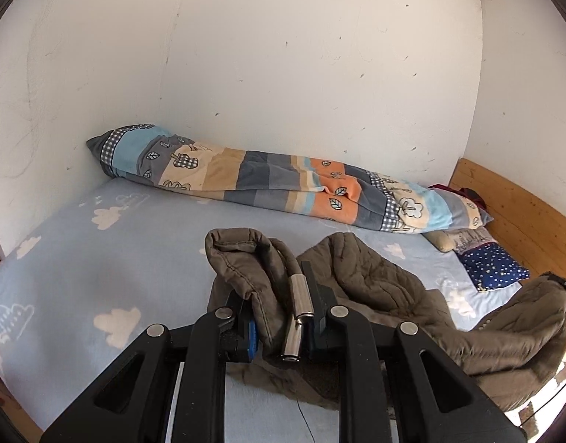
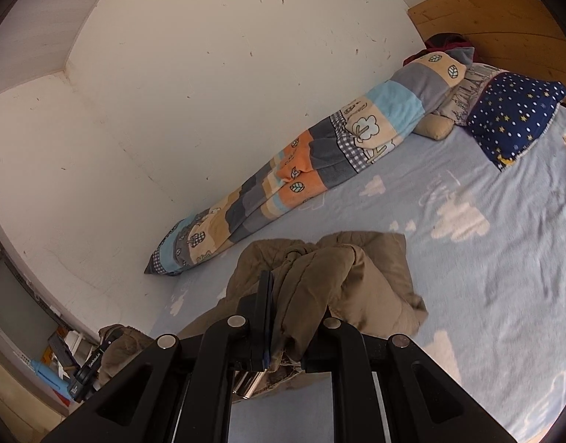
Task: Fold large clothes
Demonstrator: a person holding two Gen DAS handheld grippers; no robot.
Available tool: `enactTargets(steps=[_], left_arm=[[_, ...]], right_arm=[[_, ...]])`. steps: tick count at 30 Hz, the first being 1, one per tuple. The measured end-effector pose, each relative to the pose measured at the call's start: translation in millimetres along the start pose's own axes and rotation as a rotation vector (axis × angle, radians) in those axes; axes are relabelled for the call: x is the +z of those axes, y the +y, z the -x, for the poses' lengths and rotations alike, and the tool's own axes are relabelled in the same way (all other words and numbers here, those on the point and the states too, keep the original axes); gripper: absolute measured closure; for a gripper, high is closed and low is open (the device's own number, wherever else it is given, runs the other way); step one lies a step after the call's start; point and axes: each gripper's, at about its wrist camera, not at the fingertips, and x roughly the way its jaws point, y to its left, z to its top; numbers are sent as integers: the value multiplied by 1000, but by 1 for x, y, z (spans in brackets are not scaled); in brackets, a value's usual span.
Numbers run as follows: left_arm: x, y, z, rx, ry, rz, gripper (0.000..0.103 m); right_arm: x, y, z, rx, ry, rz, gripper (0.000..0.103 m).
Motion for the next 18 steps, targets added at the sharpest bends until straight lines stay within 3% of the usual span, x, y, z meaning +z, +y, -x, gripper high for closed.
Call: enactTargets(steps=[9,18], left_arm=[[24,1,-65,25,29,-3,85],[41,13,-176,55,125,36,85]], right_arm=[[40,-6,-69,-43,29,39,92],[68,-40,-168,-112,79,-14,92]])
